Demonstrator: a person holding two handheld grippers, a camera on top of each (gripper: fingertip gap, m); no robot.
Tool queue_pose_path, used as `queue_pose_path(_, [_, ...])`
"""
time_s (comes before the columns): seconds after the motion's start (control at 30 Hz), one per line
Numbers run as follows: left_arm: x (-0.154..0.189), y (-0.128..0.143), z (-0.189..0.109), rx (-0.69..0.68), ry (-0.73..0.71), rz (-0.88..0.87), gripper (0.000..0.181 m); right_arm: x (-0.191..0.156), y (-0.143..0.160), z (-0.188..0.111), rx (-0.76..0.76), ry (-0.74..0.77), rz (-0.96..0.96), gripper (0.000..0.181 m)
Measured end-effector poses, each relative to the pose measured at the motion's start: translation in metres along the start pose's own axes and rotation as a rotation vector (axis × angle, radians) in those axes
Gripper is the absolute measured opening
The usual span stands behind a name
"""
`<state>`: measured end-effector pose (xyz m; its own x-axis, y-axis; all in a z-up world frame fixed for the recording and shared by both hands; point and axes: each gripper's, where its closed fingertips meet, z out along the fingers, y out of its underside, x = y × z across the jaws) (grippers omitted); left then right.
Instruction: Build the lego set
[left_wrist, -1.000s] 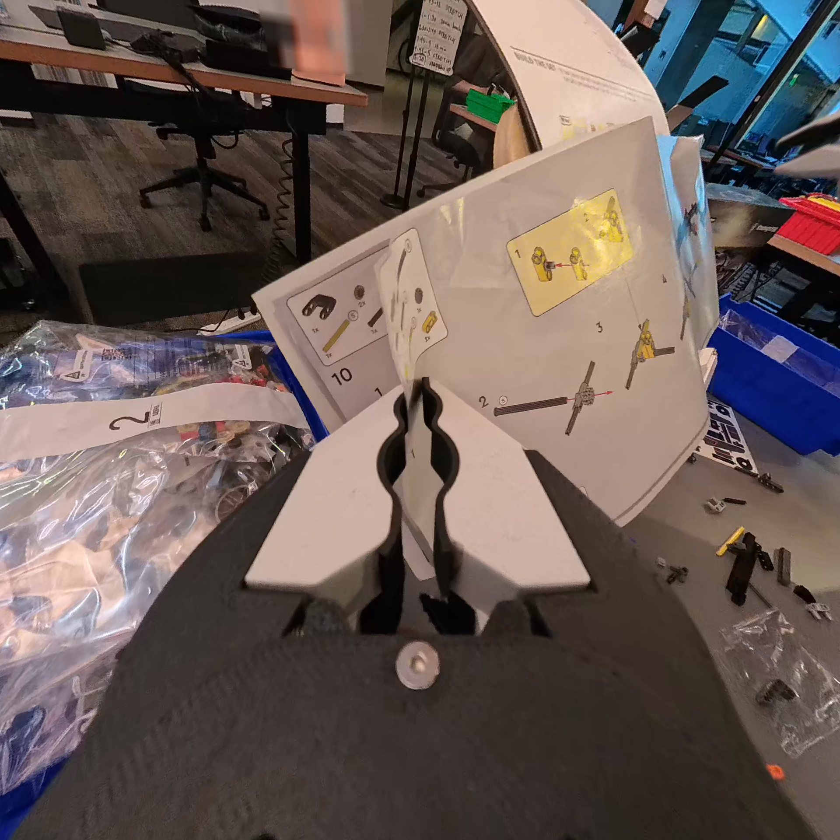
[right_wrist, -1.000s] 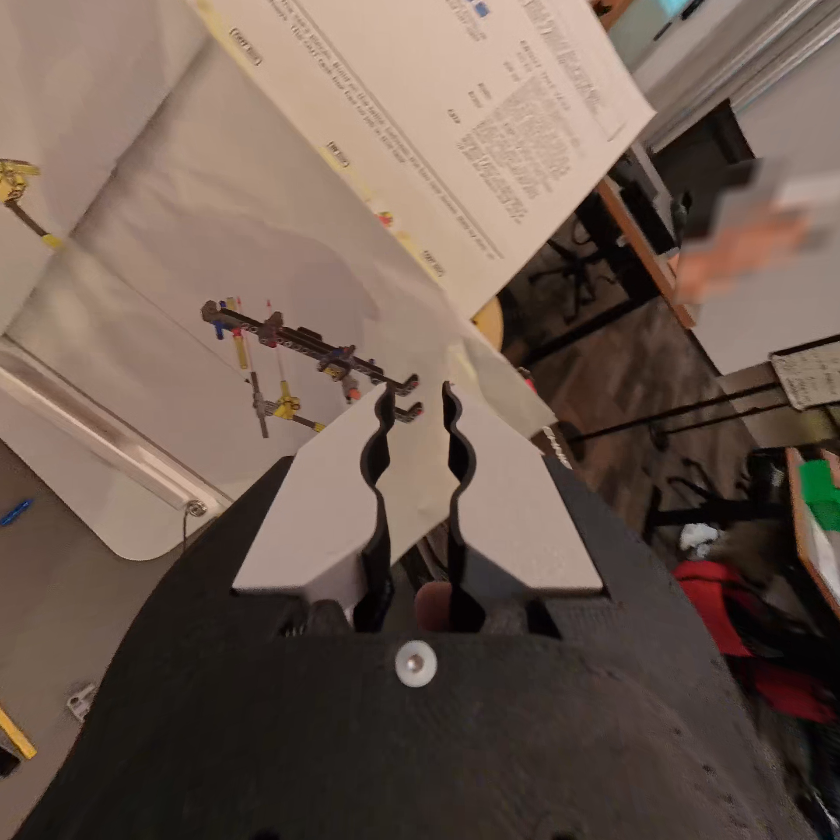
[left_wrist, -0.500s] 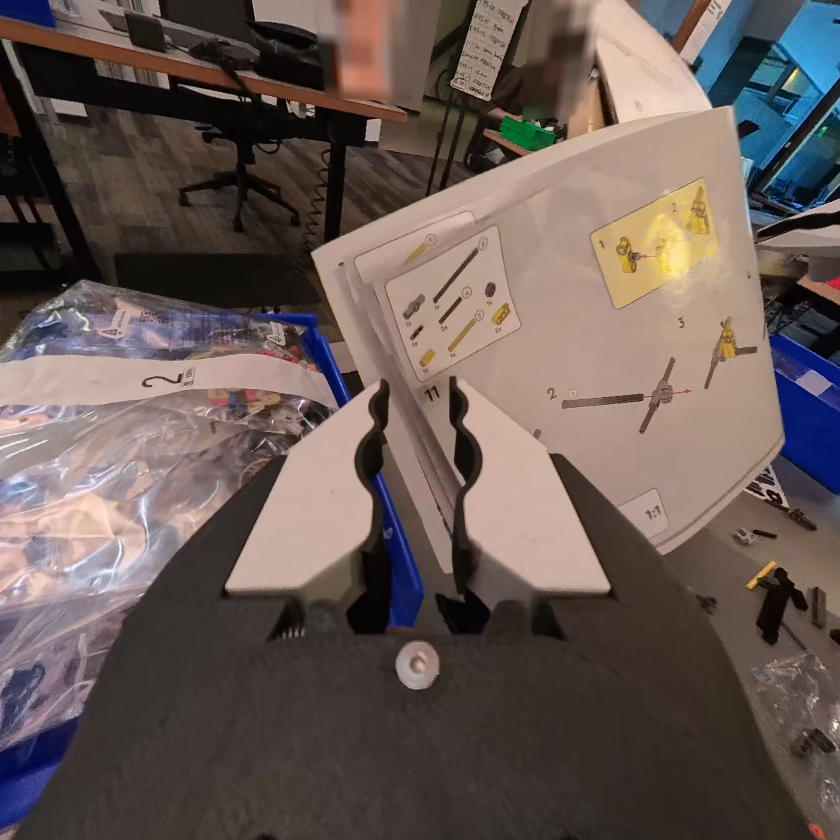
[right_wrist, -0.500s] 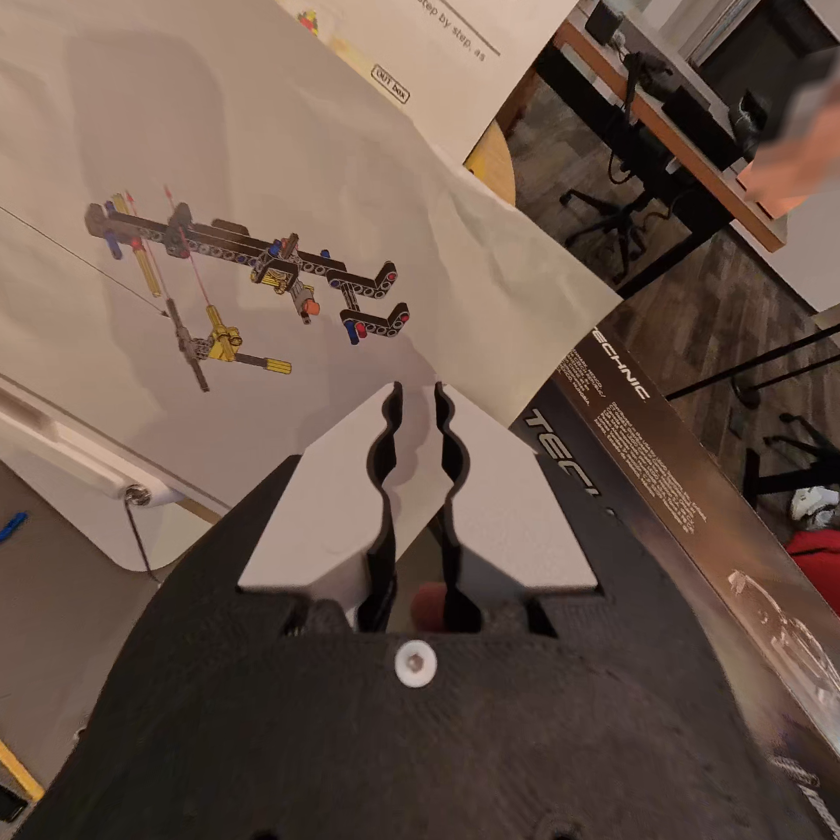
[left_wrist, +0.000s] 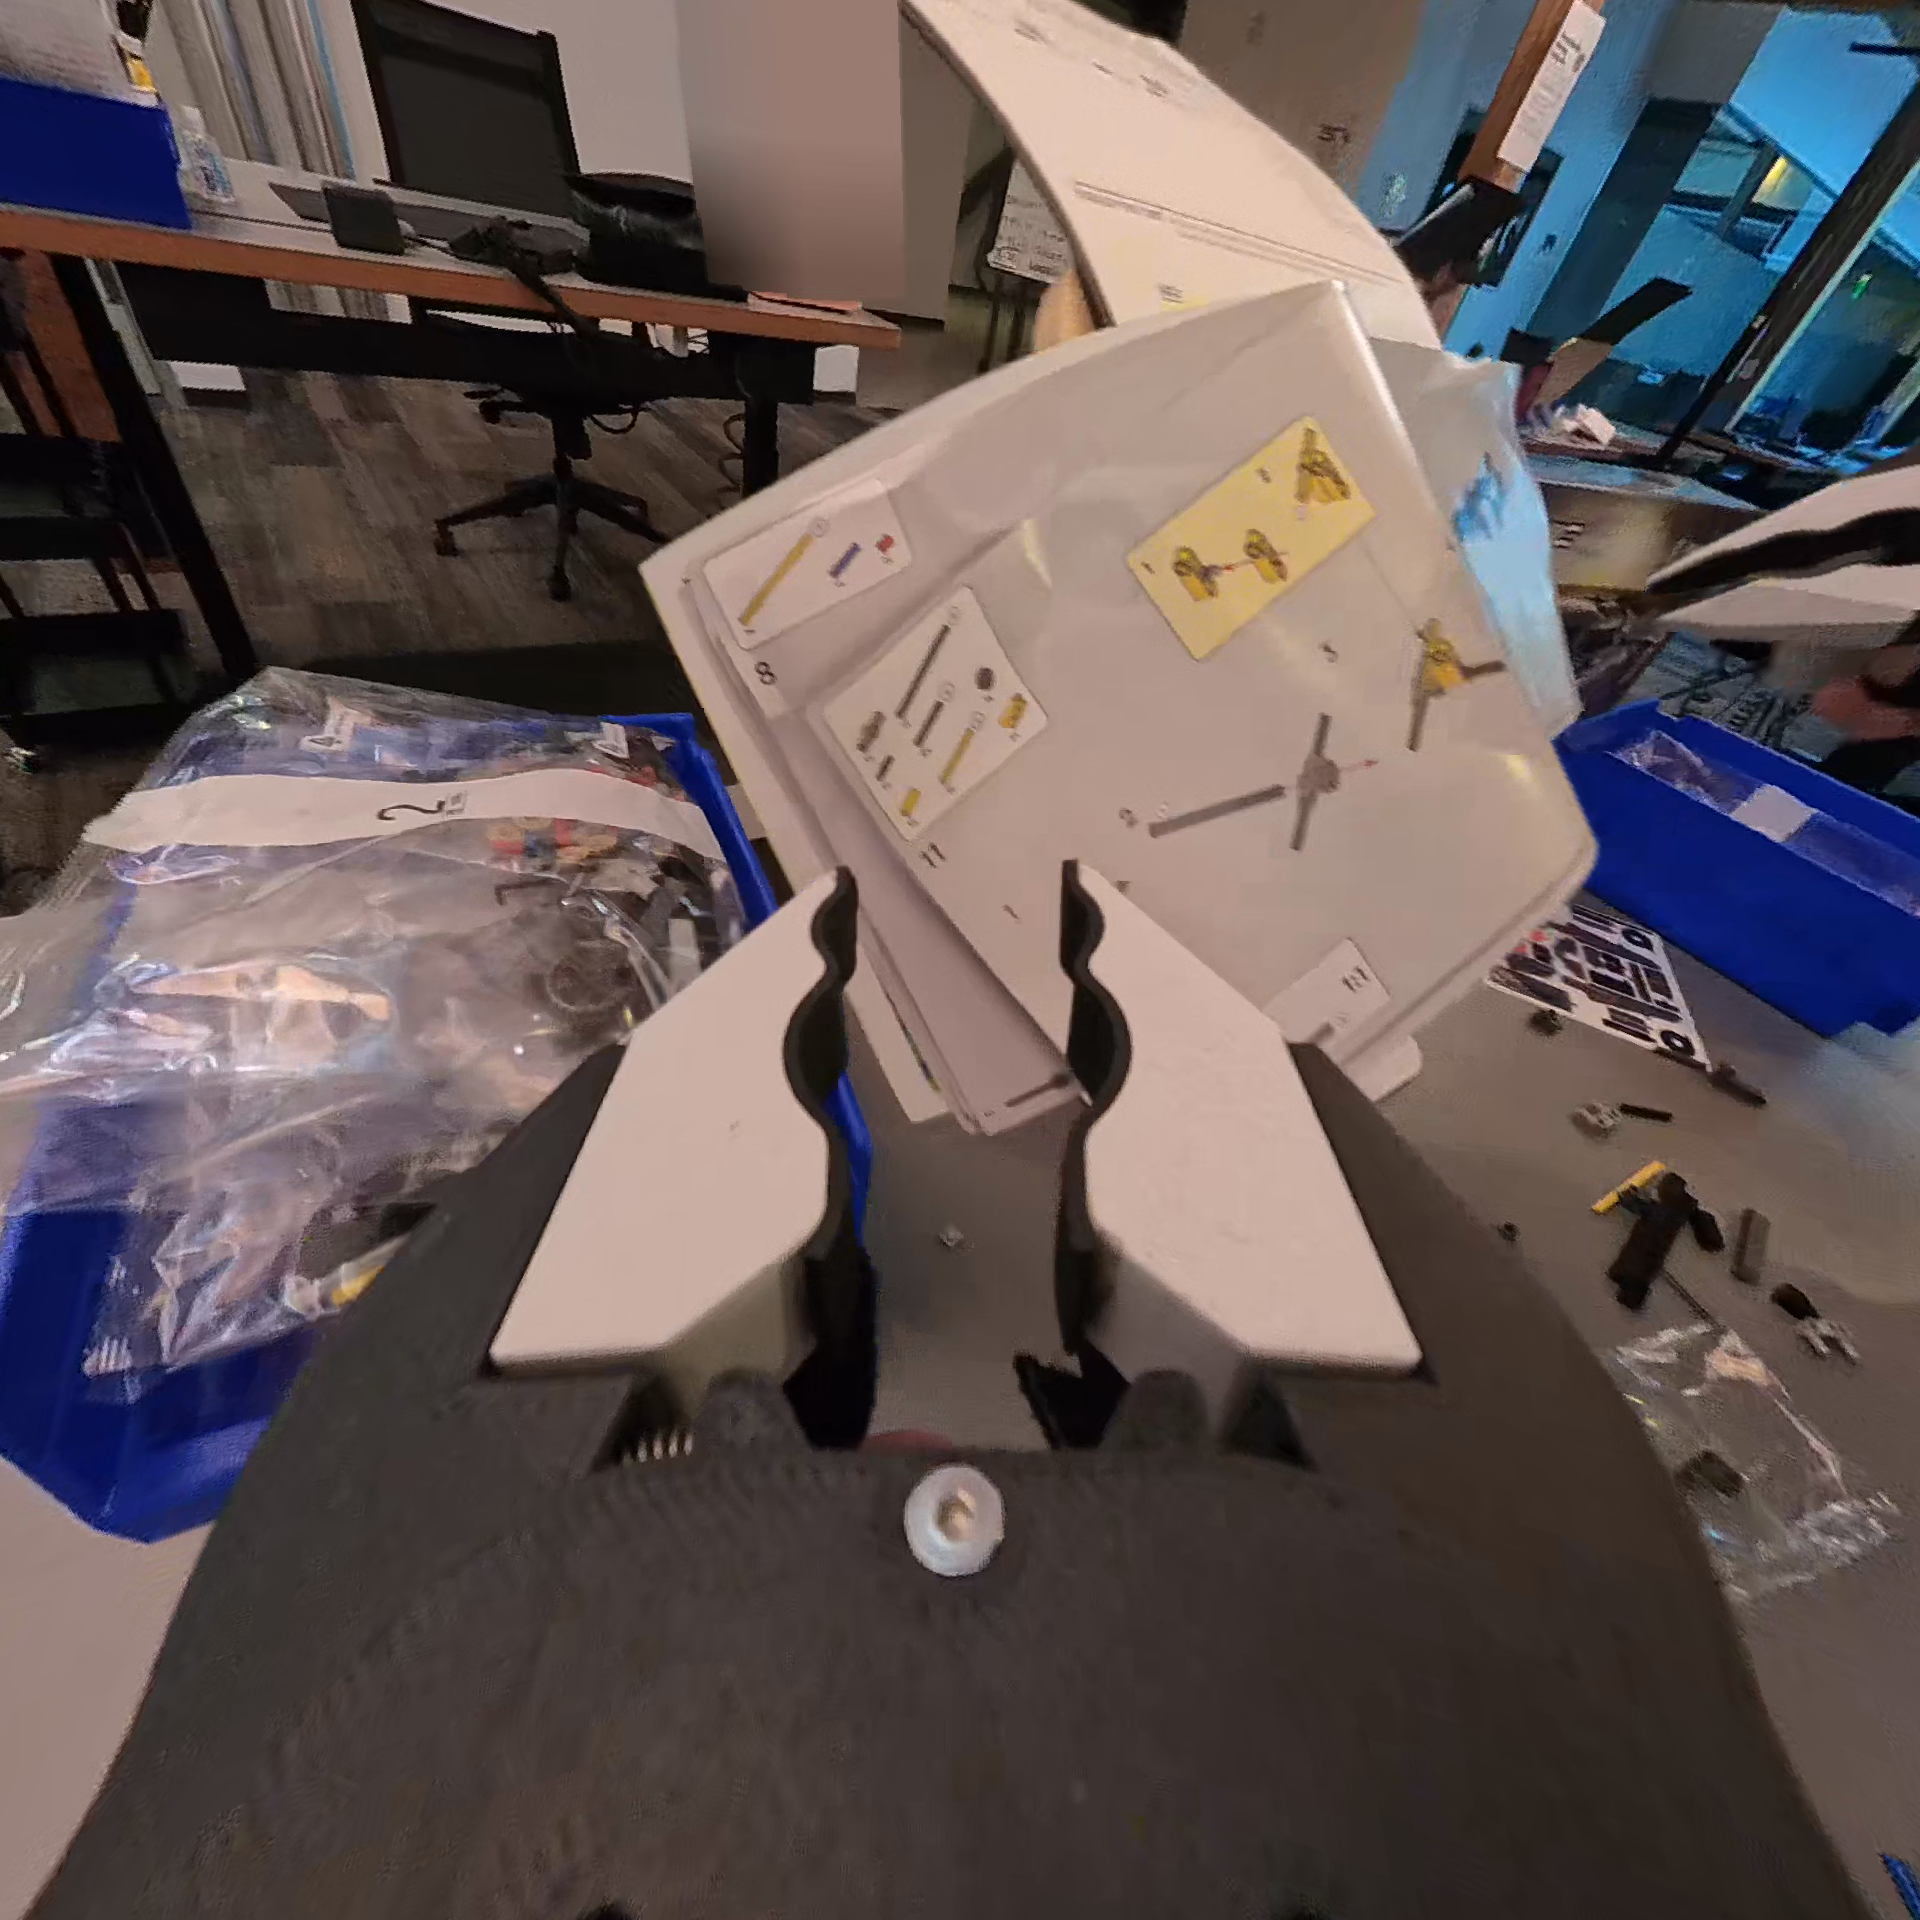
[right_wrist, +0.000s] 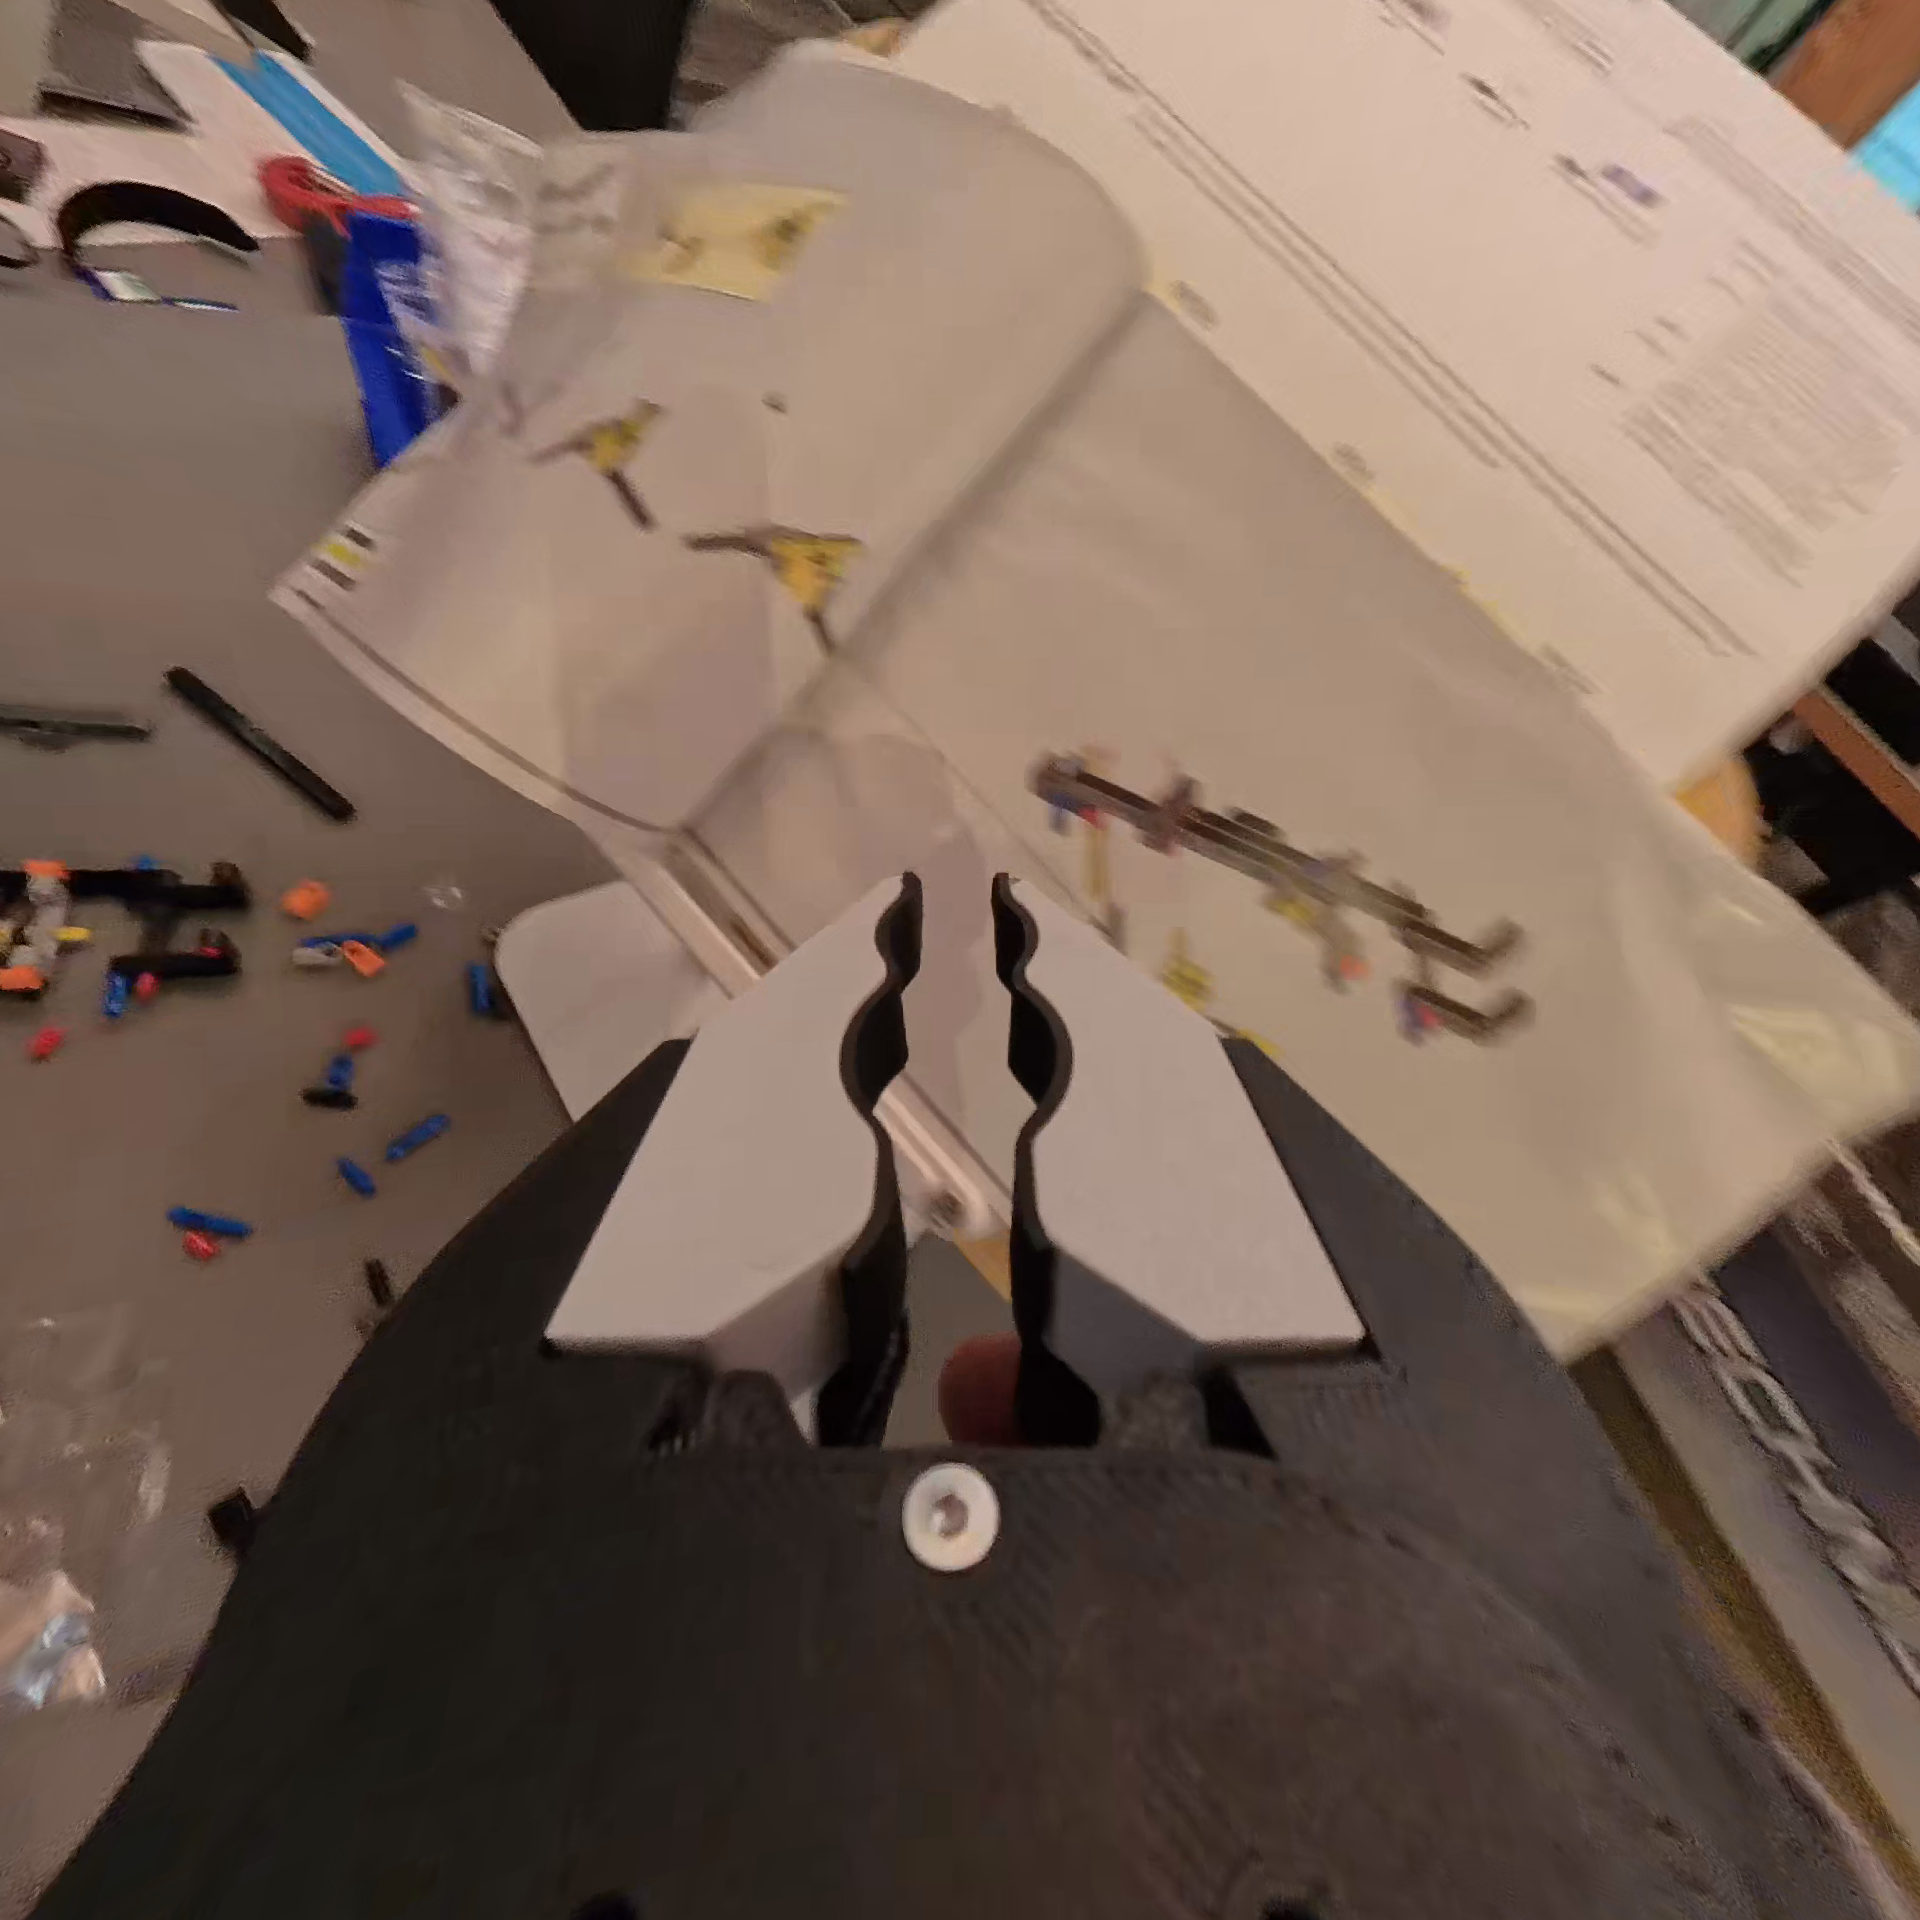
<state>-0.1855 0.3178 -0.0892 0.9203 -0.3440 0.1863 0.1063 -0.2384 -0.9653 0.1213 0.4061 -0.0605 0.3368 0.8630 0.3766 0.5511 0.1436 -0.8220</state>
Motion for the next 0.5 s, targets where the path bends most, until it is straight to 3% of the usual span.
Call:
queue_pose_path(0.03, [0.006,0.001,-0.003,0.0,0.007,0.003,0.036,-0.014,-0.004,0.012,0.013,-0.019,-0.009,0.011])
queue_pose_path(0.13, [0.022,0.006,-0.013,-0.008,0.023,0.016,0.036,-0.048,-0.013,0.048,0.021,-0.054,-0.041,0.008])
queue_pose_path(0.27, [0.035,0.015,-0.027,-0.03,0.027,0.036,0.037,-0.067,-0.022,0.083,0.008,-0.046,-0.078,0.002])
queue_pose_path(0.5, [0.054,0.04,-0.05,-0.093,0.048,0.052,0.039,-0.075,-0.027,0.086,-0.016,-0.037,-0.11,0.008])
